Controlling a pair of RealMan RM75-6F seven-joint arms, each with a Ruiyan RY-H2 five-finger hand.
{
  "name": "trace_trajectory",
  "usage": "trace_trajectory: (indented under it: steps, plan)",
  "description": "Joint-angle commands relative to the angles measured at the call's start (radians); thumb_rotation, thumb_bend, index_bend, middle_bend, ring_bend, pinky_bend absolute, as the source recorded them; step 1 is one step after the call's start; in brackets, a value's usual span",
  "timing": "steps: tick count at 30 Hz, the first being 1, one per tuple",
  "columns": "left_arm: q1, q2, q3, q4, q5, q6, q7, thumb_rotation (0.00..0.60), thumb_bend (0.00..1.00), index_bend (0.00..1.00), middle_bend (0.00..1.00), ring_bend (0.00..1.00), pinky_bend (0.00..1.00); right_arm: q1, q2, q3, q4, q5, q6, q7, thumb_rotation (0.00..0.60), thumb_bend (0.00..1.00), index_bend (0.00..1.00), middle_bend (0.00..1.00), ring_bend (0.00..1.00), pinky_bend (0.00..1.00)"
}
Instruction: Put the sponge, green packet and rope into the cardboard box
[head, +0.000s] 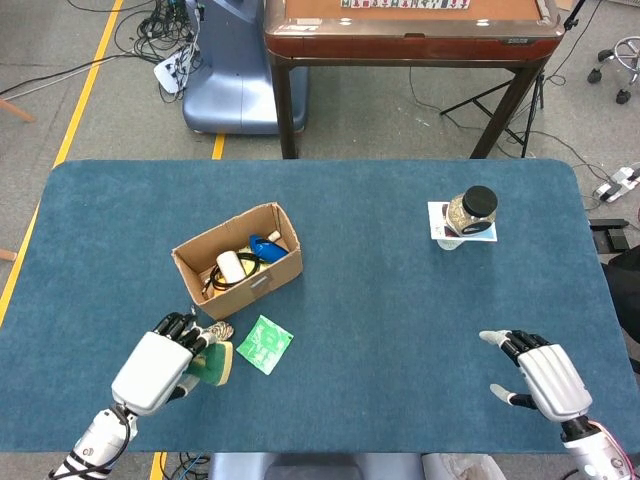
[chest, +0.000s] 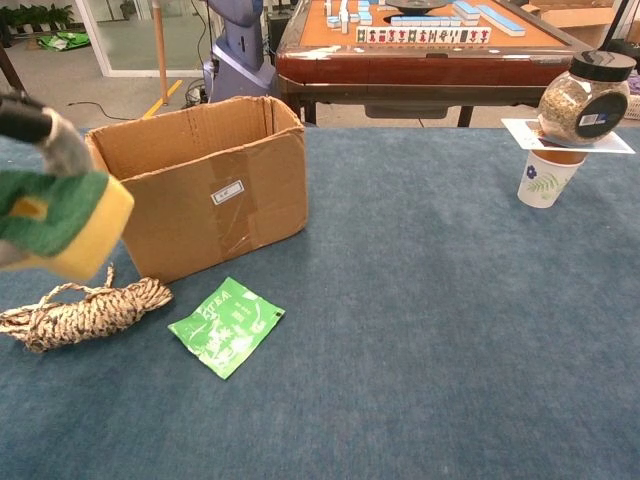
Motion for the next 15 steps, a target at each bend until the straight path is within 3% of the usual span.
trace_trajectory:
  steps: [1, 7, 15]
  plan:
    - [-0.041, -0.004, -0.079, -0.047, -0.066, 0.01, -0.025, 0.6, 0.33, 0.52, 0.54, 0.2, 0.24, 0.001, 0.0, 0.001, 0.0, 0.002, -0.001, 0.0, 0.6, 0.01, 0.29, 0.36, 0.33, 0.45]
    - [-0.147, -0.087, -0.206, -0.055, -0.239, -0.02, 0.044, 0.6, 0.33, 0.5, 0.54, 0.2, 0.24, 0.001, 0.003, 0.002, 0.0, 0.004, 0.0, 0.005, 0.6, 0.01, 0.29, 0.36, 0.33, 0.45]
    - [-0.289, -0.251, -0.293, 0.033, -0.445, -0.011, 0.215, 0.6, 0.33, 0.45, 0.45, 0.19, 0.25, -0.004, 0.012, 0.004, 0.001, 0.003, 0.014, 0.021, 0.6, 0.01, 0.29, 0.36, 0.33, 0.45]
